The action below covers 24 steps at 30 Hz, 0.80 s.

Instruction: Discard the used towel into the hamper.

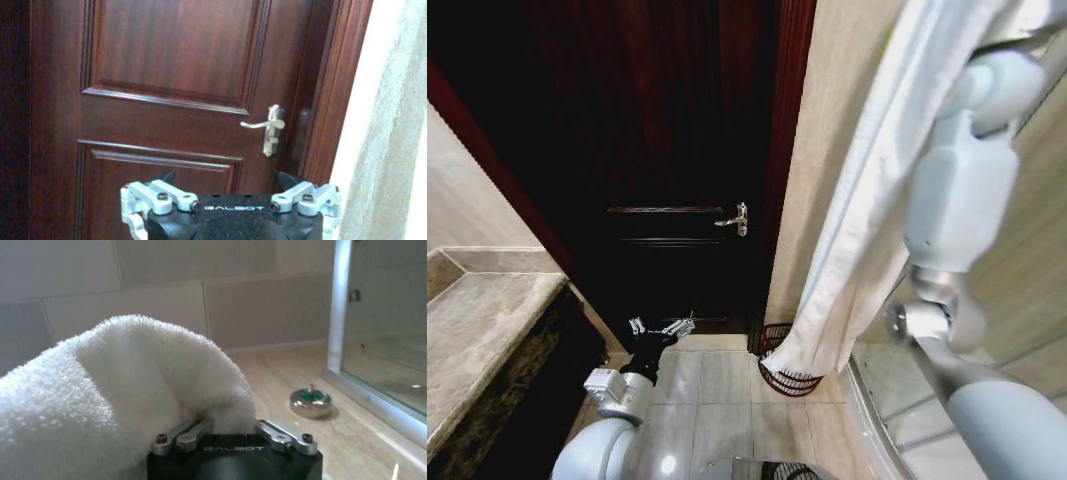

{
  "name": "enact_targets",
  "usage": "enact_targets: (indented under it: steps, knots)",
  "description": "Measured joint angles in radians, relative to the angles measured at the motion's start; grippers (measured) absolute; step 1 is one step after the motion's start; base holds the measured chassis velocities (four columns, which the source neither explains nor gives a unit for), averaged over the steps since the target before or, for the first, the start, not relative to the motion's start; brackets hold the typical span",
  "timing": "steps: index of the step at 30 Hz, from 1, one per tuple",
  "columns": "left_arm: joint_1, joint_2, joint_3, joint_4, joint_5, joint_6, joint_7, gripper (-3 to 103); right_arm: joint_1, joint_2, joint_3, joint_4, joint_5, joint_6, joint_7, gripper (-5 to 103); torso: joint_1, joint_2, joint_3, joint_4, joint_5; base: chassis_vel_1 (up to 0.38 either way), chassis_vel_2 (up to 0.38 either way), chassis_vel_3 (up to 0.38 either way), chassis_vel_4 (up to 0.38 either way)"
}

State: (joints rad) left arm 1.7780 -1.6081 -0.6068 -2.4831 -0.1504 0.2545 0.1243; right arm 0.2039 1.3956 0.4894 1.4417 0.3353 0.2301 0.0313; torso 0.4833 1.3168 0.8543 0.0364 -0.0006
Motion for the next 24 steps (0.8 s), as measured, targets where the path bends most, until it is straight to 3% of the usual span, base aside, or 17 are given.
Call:
enact_targets:
  steps: [7, 24]
  knots:
    - [0.000, 0.000, 0.000, 0.000, 0.000, 0.000, 0.000, 100, 0.065, 0.050, 0.016, -0.077, -0.049, 0.031, -0.020, 7, 0.000, 0.000, 0.000, -0.0002, 0.0003, 0.000, 0.000, 0.000, 0.000]
    - [0.000, 0.000, 0.000, 0.000, 0.000, 0.000, 0.000, 100, -0.103, -0.004, 0.039, 0.035, -0.019, 0.003, -0.009, 7, 0.000, 0.000, 0.000, -0.0004, 0.0006, 0.000, 0.000, 0.000, 0.000]
